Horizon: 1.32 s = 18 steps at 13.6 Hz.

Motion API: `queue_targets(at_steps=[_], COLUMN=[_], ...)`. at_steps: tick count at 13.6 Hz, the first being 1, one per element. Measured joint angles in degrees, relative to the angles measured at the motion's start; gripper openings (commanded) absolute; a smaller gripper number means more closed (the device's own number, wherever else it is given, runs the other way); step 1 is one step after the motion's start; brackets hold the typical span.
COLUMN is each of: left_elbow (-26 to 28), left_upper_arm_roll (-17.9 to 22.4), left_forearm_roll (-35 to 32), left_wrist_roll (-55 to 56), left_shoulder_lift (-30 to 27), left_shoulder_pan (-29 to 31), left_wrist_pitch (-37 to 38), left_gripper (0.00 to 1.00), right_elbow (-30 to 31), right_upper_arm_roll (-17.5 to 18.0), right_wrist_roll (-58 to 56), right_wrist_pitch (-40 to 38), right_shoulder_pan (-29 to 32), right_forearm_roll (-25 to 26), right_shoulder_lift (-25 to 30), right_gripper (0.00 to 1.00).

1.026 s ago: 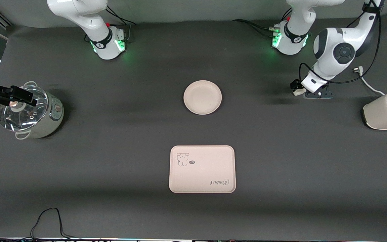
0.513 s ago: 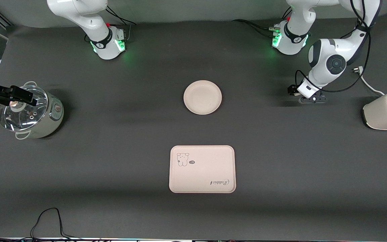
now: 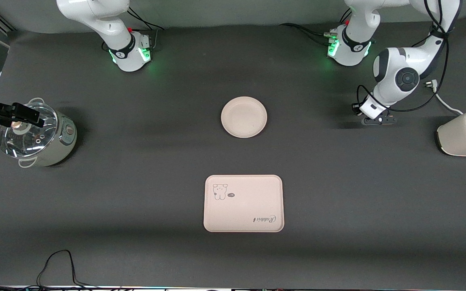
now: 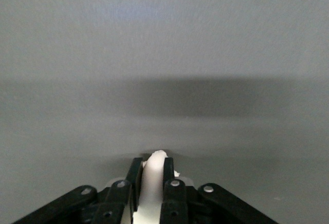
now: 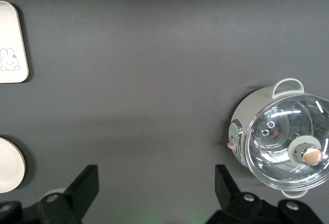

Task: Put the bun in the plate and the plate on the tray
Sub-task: 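Lift the bun and carry it over the white plate, then lower the bun onto the plate and open the left gripper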

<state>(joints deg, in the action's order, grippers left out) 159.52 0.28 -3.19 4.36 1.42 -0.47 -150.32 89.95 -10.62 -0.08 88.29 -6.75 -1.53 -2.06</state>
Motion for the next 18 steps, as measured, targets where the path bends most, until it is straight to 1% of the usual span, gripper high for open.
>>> queue_targets(at_steps=[1, 2, 4, 5, 6, 7, 9, 10, 12, 14, 17, 18], left_elbow=[-2.02, -5.31, -15.26, -20.54, -24.93, -28.2, -33.51, -36.18, -41.39, -44.86, -46.79, -47.13], left_upper_arm_roll=[-0.31, -0.54, -0.85, -1.13, -1.39, -1.51, -1.65, -1.74, -1.85, -1.82, -1.75, -1.72], left_forearm_roll=[1.19, 4.03, 10.46, 12.8, 14.89, 16.89, 18.93, 19.03, 18.87, 16.44, 11.73, 11.28], left_wrist_roll=[0.17, 0.78, 6.02, 10.69, 15.7, 20.7, 32.61, 38.59, 48.21, 55.75, 64.75, 66.1], left_shoulder_lift=[-0.84, -2.15, -5.05, -5.99, -6.28, -5.95, -3.07, -0.43, 6.73, 14.78, 24.69, 26.85], left_shoulder_pan=[-0.83, -2.91, -9.95, -13.6, -17.16, -20.93, -29.52, -33.69, -40.93, -45.98, -50.02, -50.74], left_wrist_pitch=[3.17, 8.84, 23.48, 28.85, 31.61, 32.4, 30.79, 28.72, 22.92, 16.68, 10.0, 9.26], left_gripper=[0.0, 0.0, 0.0, 0.0, 0.0, 0.0, 0.0, 0.0, 0.0, 0.0, 0.0, 0.32], right_elbow=[0.0, 0.01, 0.03, 0.03, 0.03, 0.04, 0.04, 0.05, 0.06, 0.06, 0.07, 0.07], right_upper_arm_roll=[0.0, 0.0, -0.03, -0.04, -0.05, -0.06, -0.08, -0.09, -0.09, -0.09, -0.09, -0.09], right_wrist_roll=[0.0, 0.0, 0.0, 0.0, 0.0, 0.0, 0.0, 0.0, 0.0, 0.0, 0.0, 0.0], right_wrist_pitch=[0.0, 0.0, 0.0, 0.0, 0.0, 0.0, 0.0, 0.0, 0.0, 0.0, 0.0, 0.0], right_shoulder_pan=[0.0, 0.02, 0.02, 0.02, 0.02, 0.03, 0.03, 0.03, 0.03, 0.03, 0.02, 0.02], right_forearm_roll=[0.0, 0.0, 0.0, 0.0, 0.0, 0.0, 0.0, 0.0, 0.0, 0.0, 0.0, 0.0], right_shoulder_lift=[0.01, 0.01, 0.01, 0.02, 0.02, 0.02, 0.02, 0.02, 0.03, 0.04, 0.05, 0.05], right_gripper=[1.0, 1.0, 1.0, 1.0, 1.0, 1.0, 1.0, 1.0, 1.0, 1.0, 1.0, 1.0])
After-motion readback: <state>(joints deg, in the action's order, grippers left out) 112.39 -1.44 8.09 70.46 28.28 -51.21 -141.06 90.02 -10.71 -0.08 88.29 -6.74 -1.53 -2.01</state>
